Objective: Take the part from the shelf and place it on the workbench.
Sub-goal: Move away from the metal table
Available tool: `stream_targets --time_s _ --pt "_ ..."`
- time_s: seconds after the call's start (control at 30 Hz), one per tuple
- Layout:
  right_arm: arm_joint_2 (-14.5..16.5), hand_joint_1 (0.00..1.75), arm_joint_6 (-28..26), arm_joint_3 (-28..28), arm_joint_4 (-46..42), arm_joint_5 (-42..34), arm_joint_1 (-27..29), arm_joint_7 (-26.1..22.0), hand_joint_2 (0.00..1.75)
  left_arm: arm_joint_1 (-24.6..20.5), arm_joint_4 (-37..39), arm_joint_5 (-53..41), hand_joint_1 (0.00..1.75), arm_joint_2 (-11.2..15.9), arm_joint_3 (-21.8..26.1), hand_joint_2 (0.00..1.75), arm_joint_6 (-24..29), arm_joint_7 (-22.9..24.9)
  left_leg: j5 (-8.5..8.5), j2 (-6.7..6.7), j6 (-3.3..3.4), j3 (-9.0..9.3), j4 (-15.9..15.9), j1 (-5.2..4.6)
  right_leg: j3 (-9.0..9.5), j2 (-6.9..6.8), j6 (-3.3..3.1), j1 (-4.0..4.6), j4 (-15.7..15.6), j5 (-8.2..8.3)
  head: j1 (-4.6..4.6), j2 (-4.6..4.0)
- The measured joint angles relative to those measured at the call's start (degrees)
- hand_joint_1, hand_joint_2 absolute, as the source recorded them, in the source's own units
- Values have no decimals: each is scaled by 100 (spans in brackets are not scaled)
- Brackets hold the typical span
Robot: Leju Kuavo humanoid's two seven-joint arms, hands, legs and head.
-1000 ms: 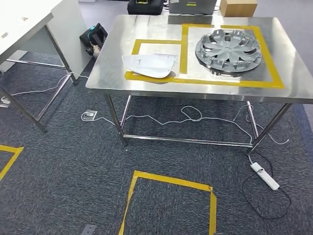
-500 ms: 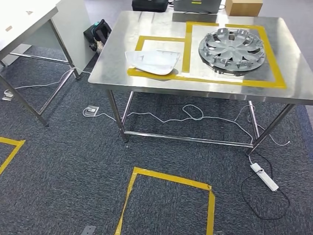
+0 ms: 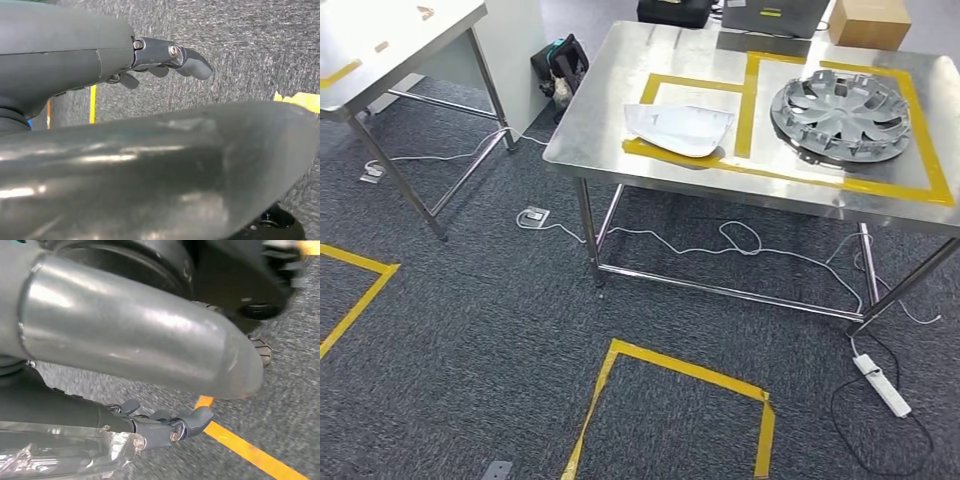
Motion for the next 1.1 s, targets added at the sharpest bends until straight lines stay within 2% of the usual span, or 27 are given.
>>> stream_targets --time_s 0.03,0.07,0.13,0.2,0.23,0.3,0.33,0.37,0.4,0.43,0.47,0.53,0.57,0.6,0.67,0.7,0.73,0.77,0.83,0.87,0.9,0.93,1.0,1.03,1.07,1.1 --pt "-1 0 -2 0 0 2 -2 2 0 -4 1 -4 0 0 0 0 0 0 10 -83 -24 -9 6 -3 216 101 -28 -3 -446 210 -1 0" --pt "-2 0 -2 0 0 2 -4 3 0 -7 1 -6 0 -1 0 0 0 0 26 -123 -57 -29 7 1 278 163 -42 -2 -568 216 -4 0" --pt "-2 0 -3 0 0 7 0 4 0 -1 1 -10 0 1 1 0 0 -1 66 -212 -135 -66 -8 22 300 104 -85 7 -597 235 -4 0" --pt "-2 0 -7 0 -1 13 1 2 0 11 1 -17 0 3 3 0 0 -2 -15 -144 -199 -134 98 24 312 -4 -154 -8 -641 274 -21 0" --pt "-2 0 -9 0 -1 14 -2 1 0 7 1 -20 0 5 4 0 0 -5 -146 -47 -226 -233 299 20 317 -65 -183 -22 -666 290 -39 0" --pt "-2 0 -12 0 -1 15 0 0 0 -8 1 -23 0 4 4 0 0 -14 -523 155 -279 -587 1035 26 312 -199 -205 -24 -676 299 -69 0" --pt "-2 0 -12 0 0 16 5 2 0 -12 1 -24 0 4 4 0 0 -17 -656 198 -300 -756 1388 36 307 -270 -206 -23 -675 298 -72 0" --pt "-2 0 -12 0 0 16 9 3 0 -7 1 -25 0 4 4 0 0 -18 -692 218 -316 -849 1592 46 305 -338 -206 -24 -675 297 -72 0" --pt "-2 0 -12 0 0 16 9 4 0 3 1 -26 0 5 4 0 0 -18 -612 231 -326 -829 1566 57 305 -398 -203 -27 -674 296 -72 0" --pt "-2 0 -12 0 0 15 5 4 0 10 1 -28 0 6 4 0 0 -18 -445 256 -332 -697 1325 67 309 -452 -196 -33 -673 294 -72 0" --pt "-2 0 -11 0 0 15 2 3 0 11 1 -30 0 7 4 0 1 -19 -242 299 -339 -479 929 79 317 -491 -176 -40 -671 289 -72 0" --pt "-3 0 -13 0 -1 6 -8 -1 0 -8 1 -36 0 3 4 0 1 -24 -19 365 -328 -89 203 79 282 -538 -99 -24 -657 268 -68 0" --pt "-4 0 -14 0 -2 -4 -20 -6 0 -9 1 -40 0 0 6 0 1 -28 2 376 -302 9 15 74 268 -542 -56 -14 -659 264 -63 0" --pt "-4 0 -15 0 -2 -15 -33 -10 0 -2 1 -44 0 0 9 0 2 -31 -22 368 -261 30 -38 58 262 -547 -15 -8 -669 268 -58 0" --pt "-4 0 -16 0 -2 -37 -46 -17 0 24 1 -49 0 8 19 0 9 -32 -7 365 -162 22 -49 47 301 -522 53 -30 -686 277 -52 0" --pt "-4 0 -16 -1 -1 -44 -42 -18 0 28 1 -49 0 11 22 0 12 -32 6 367 -115 22 -57 46 279 -469 80 -41 -610 219 -43 0" --pt "-4 0 -16 -1 -1 -50 -36 -19 0 24 1 -49 0 11 23 0 13 -32 20 370 -74 21 -66 48 195 -400 97 -46 -417 96 -30 0" --pt "-4 0 -15 -2 0 -52 -28 -20 0 18 1 -49 0 9 24 0 11 -32 23 372 -41 20 -69 46 38 -323 106 -45 -86 -89 -15 0" --pt "-4 0 -8 -2 0 -56 -15 -20 0 11 1 -51 0 4 24 0 3 -33 15 372 -2 21 -67 19 -351 -246 101 -32 735 -445 -3 0" --pt "-4 0 -3 -2 0 -56 -5 -20 0 12 1 -54 0 4 24 0 0 -33 10 372 8 26 -66 4 -487 -236 91 -23 997 -502 -4 0" --pt "-4 0 2 -2 0 -56 4 -20 0 12 1 -58 0 4 24 0 -2 -33 5 372 14 34 -65 -8 -517 -235 74 -13 1025 -436 -4 0" --pt "-4 0 7 -2 0 -55 10 -19 0 12 1 -62 0 4 24 0 -2 -33 1 372 18 46 -65 -16 -430 -239 49 -2 811 -265 -4 0" --pt "-7 0 13 -2 0 -54 6 -16 0 9 1 -67 0 3 24 0 -3 -33 -14 378 7 77 -62 -27 -47 -300 -7 30 -8 139 -3 0" --pt "-9 0 16 -2 0 -55 -7 -16 0 7 1 -68 0 3 24 0 -3 -34 -24 383 -9 84 -56 -38 113 -336 -33 47 -345 253 -6 0" --pt "-10 0 19 -2 0 -55 -19 -16 0 7 1 -70 0 2 24 0 -4 -34 -28 395 -30 85 -52 -48 212 -364 -54 62 -547 298 -9 0" --pt "-11 0 21 -2 0 -55 -26 -16 0 7 1 -71 0 2 24 0 -4 -35 -27 412 -55 82 -51 -56 242 -373 -71 78 -616 289 -12 0"
